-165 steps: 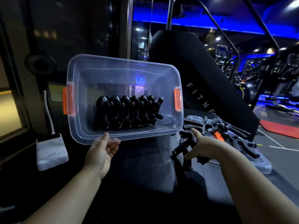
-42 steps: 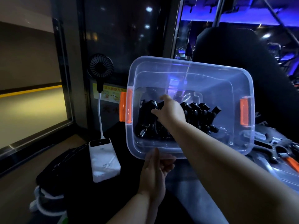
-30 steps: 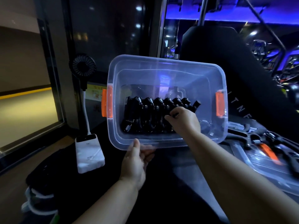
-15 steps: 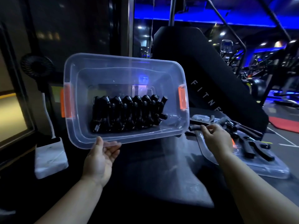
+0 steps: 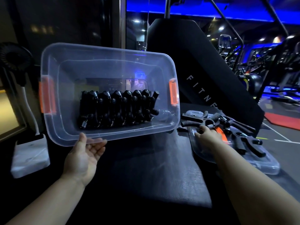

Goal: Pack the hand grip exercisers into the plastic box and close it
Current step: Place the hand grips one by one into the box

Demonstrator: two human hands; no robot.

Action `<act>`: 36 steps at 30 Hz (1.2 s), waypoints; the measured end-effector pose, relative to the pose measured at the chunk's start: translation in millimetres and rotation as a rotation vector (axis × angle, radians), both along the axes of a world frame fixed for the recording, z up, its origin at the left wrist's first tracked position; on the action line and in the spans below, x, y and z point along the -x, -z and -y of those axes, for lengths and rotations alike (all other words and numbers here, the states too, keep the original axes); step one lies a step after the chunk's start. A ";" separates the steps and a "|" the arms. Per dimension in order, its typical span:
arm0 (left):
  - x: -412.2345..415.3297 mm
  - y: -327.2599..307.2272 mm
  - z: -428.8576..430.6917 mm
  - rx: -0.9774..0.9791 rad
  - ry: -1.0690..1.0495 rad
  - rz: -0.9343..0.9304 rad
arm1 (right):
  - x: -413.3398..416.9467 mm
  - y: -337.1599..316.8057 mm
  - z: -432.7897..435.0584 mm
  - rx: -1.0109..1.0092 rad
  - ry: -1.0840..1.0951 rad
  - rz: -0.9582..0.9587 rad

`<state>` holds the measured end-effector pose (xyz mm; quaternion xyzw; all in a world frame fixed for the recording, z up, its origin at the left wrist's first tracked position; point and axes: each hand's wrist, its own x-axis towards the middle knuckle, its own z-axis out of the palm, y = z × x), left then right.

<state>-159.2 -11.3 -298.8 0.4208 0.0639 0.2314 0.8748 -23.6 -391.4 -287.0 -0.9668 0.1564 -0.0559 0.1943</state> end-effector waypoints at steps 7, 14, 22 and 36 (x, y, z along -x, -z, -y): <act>-2.5 3.2 -3.6 -0.033 0.012 -0.006 | -3.2 -0.1 -3.5 -0.001 0.001 0.067; -1.5 1.7 -2.5 -0.042 0.023 -0.015 | -1.7 2.8 0.3 -0.096 -0.012 0.190; 1.8 -3.9 3.5 0.012 0.020 -0.035 | 3.4 0.5 7.9 -0.279 0.128 0.339; 6.9 -9.2 1.7 0.002 0.020 -0.059 | 24.8 -17.7 -7.3 -0.382 0.167 0.366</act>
